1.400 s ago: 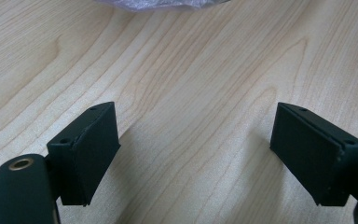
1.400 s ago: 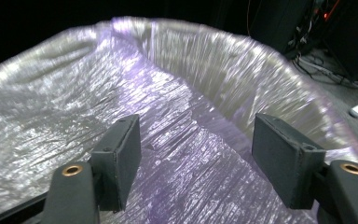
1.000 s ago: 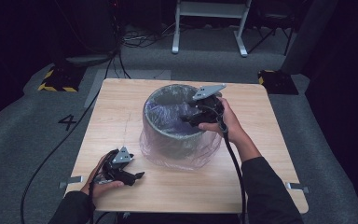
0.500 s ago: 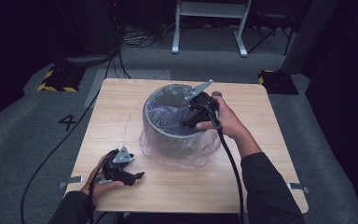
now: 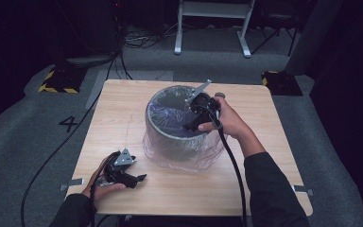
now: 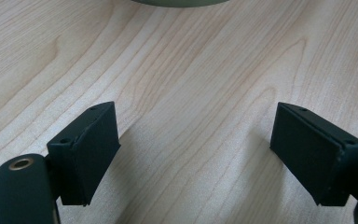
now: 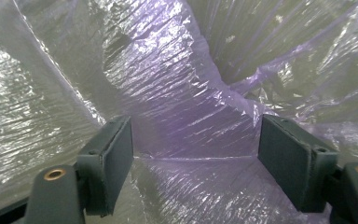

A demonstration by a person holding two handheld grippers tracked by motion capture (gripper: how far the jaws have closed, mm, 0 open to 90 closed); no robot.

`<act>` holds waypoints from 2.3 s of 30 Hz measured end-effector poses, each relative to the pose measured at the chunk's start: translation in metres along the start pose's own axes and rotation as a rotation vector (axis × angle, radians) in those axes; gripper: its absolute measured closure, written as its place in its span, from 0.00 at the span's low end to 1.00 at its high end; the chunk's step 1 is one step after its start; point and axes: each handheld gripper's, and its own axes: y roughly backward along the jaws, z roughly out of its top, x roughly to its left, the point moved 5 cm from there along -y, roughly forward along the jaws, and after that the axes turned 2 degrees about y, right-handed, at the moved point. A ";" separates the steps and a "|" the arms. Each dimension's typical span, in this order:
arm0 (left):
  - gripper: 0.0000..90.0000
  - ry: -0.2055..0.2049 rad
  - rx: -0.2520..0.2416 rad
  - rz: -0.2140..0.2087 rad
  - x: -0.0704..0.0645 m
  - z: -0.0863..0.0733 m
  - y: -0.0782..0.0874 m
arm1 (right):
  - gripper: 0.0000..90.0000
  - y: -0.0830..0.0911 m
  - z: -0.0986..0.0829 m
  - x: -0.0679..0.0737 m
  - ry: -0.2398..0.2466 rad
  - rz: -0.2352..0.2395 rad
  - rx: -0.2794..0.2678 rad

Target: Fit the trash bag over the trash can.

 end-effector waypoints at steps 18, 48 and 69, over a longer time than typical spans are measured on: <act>0.16 0.002 -0.002 -0.003 0.000 0.000 -0.001 | 0.25 0.013 0.001 -0.002 -0.018 -0.055 -0.131; 0.15 0.001 0.001 0.004 0.001 0.001 -0.001 | 0.22 0.070 -0.026 -0.009 -0.063 -0.128 -0.326; 0.15 0.001 0.001 0.003 0.001 0.001 -0.001 | 0.21 0.094 -0.075 -0.001 -0.060 -0.191 -0.343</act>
